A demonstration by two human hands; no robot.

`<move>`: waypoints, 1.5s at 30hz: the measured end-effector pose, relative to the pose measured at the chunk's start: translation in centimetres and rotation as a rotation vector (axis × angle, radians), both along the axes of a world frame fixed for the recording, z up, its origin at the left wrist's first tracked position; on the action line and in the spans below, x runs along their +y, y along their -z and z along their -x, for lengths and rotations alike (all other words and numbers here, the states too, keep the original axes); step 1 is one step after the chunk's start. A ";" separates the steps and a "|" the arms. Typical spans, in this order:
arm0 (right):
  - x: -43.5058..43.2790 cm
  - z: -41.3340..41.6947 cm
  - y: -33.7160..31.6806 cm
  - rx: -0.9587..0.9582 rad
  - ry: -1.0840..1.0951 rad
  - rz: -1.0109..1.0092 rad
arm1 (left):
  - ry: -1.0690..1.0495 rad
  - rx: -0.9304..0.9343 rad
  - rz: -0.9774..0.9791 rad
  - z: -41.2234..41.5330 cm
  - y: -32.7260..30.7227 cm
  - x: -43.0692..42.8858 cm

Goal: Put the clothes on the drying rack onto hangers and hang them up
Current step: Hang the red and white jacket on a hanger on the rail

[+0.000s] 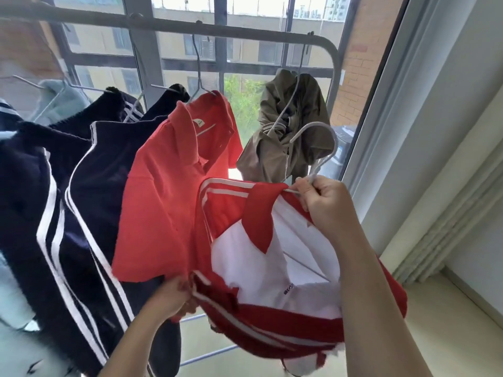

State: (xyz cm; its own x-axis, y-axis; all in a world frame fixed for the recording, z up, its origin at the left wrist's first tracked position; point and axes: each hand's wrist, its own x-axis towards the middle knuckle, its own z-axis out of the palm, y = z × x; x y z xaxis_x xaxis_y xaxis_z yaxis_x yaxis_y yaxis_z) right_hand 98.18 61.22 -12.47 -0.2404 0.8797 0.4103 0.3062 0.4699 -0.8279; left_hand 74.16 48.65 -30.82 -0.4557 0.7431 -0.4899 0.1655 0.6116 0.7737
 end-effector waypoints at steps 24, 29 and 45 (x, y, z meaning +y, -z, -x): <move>-2.1 0.8 0.1 -0.160 -0.378 0.058 | 0.323 0.877 -0.874 -2.1 -12.8 2.0; -0.3 -4.8 0.9 -0.453 -0.105 -0.033 | 0.076 0.866 -0.984 -0.4 -12.6 1.8; -1.1 -3.2 1.0 -0.352 -0.141 -0.104 | 0.185 1.126 -0.906 -0.2 -13.5 2.9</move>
